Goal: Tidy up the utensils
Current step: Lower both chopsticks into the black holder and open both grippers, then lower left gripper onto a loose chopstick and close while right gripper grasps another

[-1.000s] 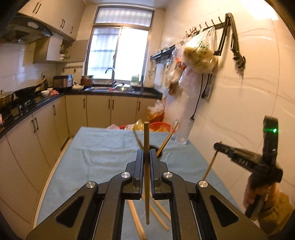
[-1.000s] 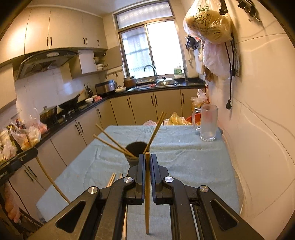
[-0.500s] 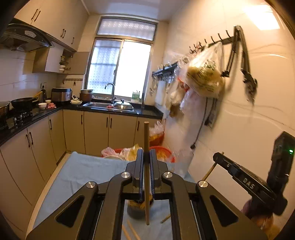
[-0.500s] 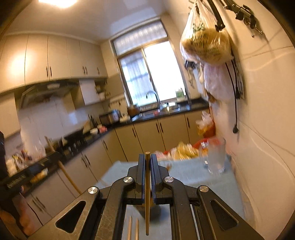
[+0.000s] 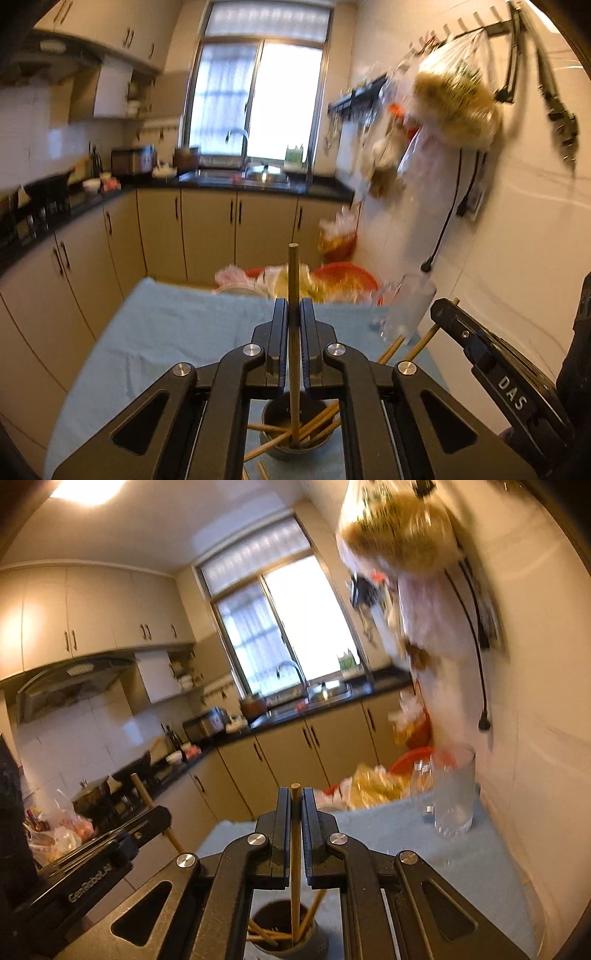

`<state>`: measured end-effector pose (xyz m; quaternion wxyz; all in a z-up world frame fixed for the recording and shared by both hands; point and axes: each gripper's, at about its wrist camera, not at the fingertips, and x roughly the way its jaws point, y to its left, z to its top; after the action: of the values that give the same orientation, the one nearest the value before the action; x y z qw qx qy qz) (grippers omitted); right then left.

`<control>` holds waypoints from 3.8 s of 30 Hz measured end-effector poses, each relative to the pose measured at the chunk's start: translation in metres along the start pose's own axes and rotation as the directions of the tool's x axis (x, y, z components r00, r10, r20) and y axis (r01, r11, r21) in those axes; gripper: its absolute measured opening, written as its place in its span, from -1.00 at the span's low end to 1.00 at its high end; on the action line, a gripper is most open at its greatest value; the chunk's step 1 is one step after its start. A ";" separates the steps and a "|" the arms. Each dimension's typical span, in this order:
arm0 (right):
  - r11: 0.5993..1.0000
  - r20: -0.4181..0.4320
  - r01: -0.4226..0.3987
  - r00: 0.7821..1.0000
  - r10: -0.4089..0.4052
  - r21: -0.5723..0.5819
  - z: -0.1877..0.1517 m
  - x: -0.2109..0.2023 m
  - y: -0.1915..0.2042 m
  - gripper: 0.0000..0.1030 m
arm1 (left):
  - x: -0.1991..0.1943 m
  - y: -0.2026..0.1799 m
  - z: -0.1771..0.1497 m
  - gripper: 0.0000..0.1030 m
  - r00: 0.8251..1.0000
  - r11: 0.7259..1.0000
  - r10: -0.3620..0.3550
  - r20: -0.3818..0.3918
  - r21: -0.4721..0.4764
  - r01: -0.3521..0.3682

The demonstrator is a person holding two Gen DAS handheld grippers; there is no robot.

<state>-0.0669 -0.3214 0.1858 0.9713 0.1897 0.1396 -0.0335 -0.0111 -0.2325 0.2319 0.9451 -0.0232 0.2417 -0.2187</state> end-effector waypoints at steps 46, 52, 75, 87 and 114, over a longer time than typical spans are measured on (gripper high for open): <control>0.981 -0.667 -0.104 0.744 -0.034 -0.166 -0.206 -0.017 0.008 -0.23 | -0.031 0.110 -0.223 -0.40 0.877 0.997 0.025 -0.479 -0.048 -0.054; 0.982 -0.677 -0.099 0.735 -0.035 -0.158 -0.222 0.005 0.006 -0.23 | -0.007 0.108 -0.226 -0.40 0.864 0.997 0.007 -0.504 -0.059 -0.043; 0.953 -0.643 -0.017 0.742 -0.190 -0.302 -0.227 0.013 0.010 -0.84 | -0.007 0.127 -0.227 -0.87 0.821 0.997 -0.003 -0.571 -0.063 -0.041; 0.966 -0.691 0.009 0.697 -0.192 -0.259 -0.219 -0.022 -0.030 -0.51 | -0.015 0.131 -0.222 -0.86 0.768 1.000 0.009 -0.640 -0.015 -0.024; 0.963 -0.649 0.019 0.735 -0.195 -0.267 -0.189 0.041 -0.009 -0.87 | -0.018 0.111 -0.200 -0.90 0.863 0.993 0.107 -0.494 0.091 -0.071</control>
<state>-0.0773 -0.2585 0.0032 0.8679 0.0605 0.4930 -0.0019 -0.0736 -0.1121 0.0465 0.8602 0.0781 0.4701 -0.1816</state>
